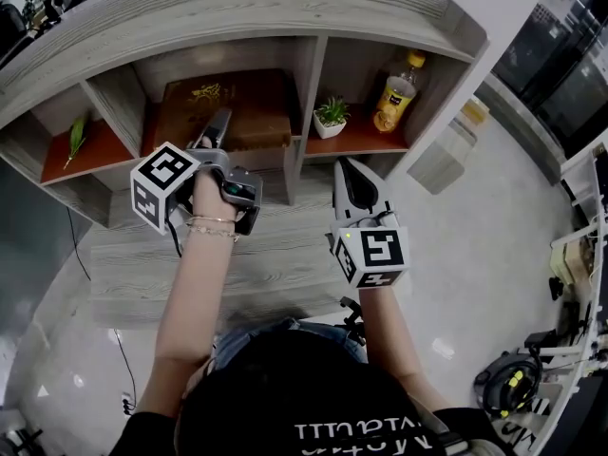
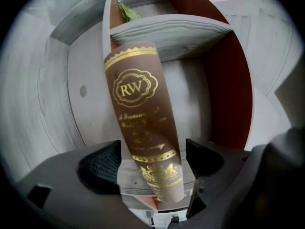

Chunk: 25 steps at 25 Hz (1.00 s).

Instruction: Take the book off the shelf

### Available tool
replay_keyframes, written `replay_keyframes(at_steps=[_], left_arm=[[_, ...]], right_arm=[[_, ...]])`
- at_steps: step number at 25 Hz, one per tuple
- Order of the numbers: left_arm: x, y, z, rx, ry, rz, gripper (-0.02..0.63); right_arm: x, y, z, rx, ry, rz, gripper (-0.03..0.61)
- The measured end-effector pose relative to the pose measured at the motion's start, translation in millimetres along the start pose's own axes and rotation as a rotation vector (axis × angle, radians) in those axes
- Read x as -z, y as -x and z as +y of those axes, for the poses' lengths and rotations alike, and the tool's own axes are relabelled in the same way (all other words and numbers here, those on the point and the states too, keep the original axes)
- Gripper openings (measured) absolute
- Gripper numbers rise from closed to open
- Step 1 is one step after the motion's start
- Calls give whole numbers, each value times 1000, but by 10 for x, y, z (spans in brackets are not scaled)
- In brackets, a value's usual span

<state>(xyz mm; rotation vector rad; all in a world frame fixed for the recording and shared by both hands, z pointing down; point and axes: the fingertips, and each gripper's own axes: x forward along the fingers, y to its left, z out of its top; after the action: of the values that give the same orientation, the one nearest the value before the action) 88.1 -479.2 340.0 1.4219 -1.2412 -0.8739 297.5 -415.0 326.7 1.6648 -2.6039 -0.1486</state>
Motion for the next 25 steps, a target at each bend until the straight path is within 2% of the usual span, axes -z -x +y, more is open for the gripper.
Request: replay_keyframes(at_steps=[5,9,19,25], left_arm=[[-10,-75,102,-73,73,-14,414],[-24,-64,154,-117,98,-48,414],[32,103,178,-96,137,-58,413],[27,281,173,-44,165,-85,391]], right_arm=[[5,28,62,-15,2,0,15],[-1,68,104,-19,5,-3,15],[50,242,68,0,-9,1,15],[79,326,147,-2,-35,3,16]])
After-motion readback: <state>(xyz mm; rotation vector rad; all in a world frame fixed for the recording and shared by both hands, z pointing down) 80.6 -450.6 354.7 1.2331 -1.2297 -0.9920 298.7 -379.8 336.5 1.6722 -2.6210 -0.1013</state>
